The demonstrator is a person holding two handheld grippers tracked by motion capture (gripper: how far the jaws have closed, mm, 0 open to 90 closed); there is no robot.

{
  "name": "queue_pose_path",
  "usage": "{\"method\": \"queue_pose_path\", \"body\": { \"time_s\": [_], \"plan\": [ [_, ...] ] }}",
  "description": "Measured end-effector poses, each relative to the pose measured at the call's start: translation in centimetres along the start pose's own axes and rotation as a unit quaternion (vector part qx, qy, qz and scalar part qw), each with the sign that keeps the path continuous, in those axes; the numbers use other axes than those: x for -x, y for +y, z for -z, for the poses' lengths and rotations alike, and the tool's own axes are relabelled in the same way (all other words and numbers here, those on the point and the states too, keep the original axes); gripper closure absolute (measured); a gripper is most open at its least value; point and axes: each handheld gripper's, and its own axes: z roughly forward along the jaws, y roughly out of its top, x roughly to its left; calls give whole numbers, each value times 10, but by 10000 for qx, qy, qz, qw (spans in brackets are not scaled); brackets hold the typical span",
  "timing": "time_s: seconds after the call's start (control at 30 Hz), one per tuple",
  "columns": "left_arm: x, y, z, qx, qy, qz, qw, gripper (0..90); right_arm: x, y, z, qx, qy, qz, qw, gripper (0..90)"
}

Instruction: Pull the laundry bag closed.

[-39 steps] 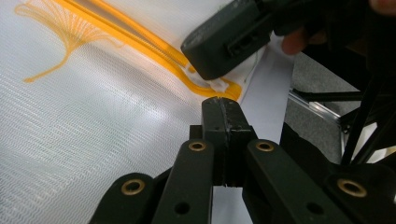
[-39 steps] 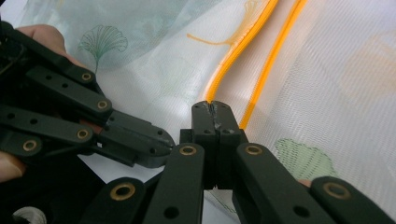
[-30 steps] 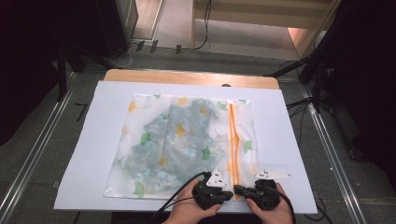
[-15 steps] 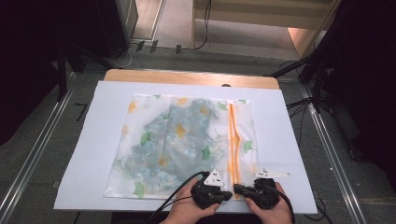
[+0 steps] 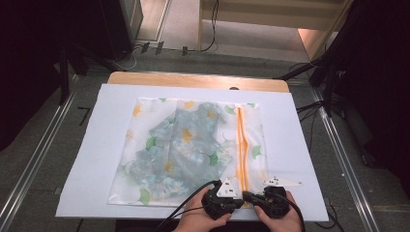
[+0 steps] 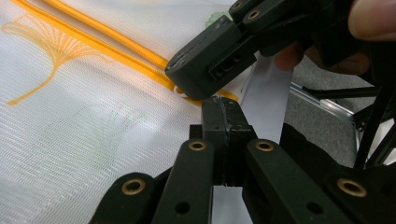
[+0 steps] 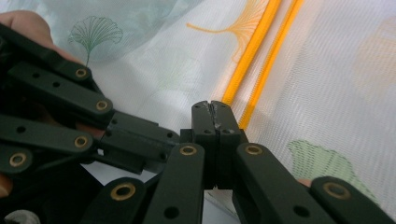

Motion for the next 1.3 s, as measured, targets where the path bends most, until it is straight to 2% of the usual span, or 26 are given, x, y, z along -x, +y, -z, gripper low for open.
{"method": "queue_pose_path", "body": {
  "time_s": [0.23,0.47,0.53,0.57,0.6,0.63,0.67,0.7,0.73,0.77,0.8,0.83,0.9,1.0,1.13,1.23,1.3],
  "plan": [
    [-2,-1,0,6,-105,-5,9999,900,-2,4,1,94,-201,202,9996,900],
    [-4,-1,0,-17,-171,62,9998,900,5,10,6,297,-149,226,9992,900],
    [-4,-1,0,-7,-186,63,9998,900,9,14,10,455,-334,223,9982,900],
    [-5,0,1,-51,-186,39,9998,900,13,17,12,513,-266,133,9982,900],
    [-5,0,0,-21,-215,109,9997,900,22,22,13,470,161,-89,9987,900],
    [-6,0,1,-25,-240,131,9996,900,22,22,13,470,161,-89,9987,900],
    [-6,-1,0,-5,-237,135,9996,900,23,22,12,313,405,-132,9986,900],
    [-5,-1,0,-11,-213,105,9997,900,21,20,11,275,232,-82,9993,900],
    [-5,-1,1,-34,-198,54,9998,900,21,20,11,275,232,-82,9993,900],
    [-5,-1,1,-28,-189,45,9998,900,18,19,10,243,121,-109,9996,900],
    [-5,-1,1,-31,-190,52,9998,900,16,17,9,262,80,-231,9994,900],
    [-5,-1,1,3,-203,80,9998,900,16,17,9,262,80,-231,9994,900],
    [-6,-1,1,-1,-189,107,9998,900,15,16,9,233,121,-361,9990,851],
    [-6,-3,2,44,-227,168,9996,900,17,15,10,211,219,-626,9976,824],
    [-7,-3,3,32,-273,176,9995,900,20,13,7,7,440,-1013,9939,767],
    [-7,-3,3,45,-232,134,9996,900,21,11,4,-137,524,-1104,9924,766],
    [-7,-3,3,51,-247,155,9996,900,21,11,3,-140,524,-1125,9922,766]
  ]
}}
